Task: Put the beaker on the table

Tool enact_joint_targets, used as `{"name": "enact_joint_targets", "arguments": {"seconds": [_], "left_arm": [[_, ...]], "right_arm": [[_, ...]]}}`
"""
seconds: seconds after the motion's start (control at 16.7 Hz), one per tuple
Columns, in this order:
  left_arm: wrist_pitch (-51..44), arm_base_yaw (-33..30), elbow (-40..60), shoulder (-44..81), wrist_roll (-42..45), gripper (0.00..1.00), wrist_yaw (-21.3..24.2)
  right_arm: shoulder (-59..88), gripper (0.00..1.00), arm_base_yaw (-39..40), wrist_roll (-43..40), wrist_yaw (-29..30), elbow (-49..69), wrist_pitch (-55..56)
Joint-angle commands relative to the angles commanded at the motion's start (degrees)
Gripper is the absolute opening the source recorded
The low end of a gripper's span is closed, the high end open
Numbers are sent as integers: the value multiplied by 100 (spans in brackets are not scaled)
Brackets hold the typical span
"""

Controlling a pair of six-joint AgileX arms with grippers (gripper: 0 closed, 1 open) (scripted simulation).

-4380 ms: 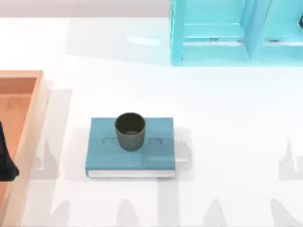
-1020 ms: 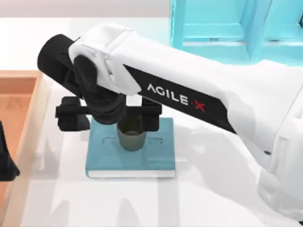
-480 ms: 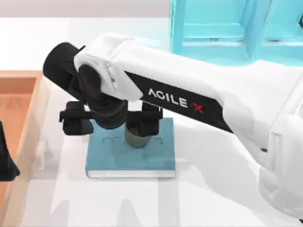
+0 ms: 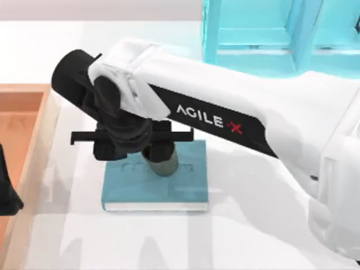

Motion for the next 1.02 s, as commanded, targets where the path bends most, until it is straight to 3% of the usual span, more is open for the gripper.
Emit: {"name": "enact_joint_targets", "arguments": {"seconds": [0.18, 0.24, 0.78, 1.02], "left_arm": [[0, 0, 0, 0, 0, 100, 0], [0, 0, 0, 0, 0, 100, 0], [0, 0, 0, 0, 0, 100, 0], [0, 0, 0, 0, 0, 100, 0]], "right_arm": [[0, 2, 0, 0, 0, 0, 0], [0, 0, 0, 0, 0, 0, 0], [-19, 0, 19, -1, 3, 13, -17], [93, 0, 14, 14, 30, 670, -546]]}}
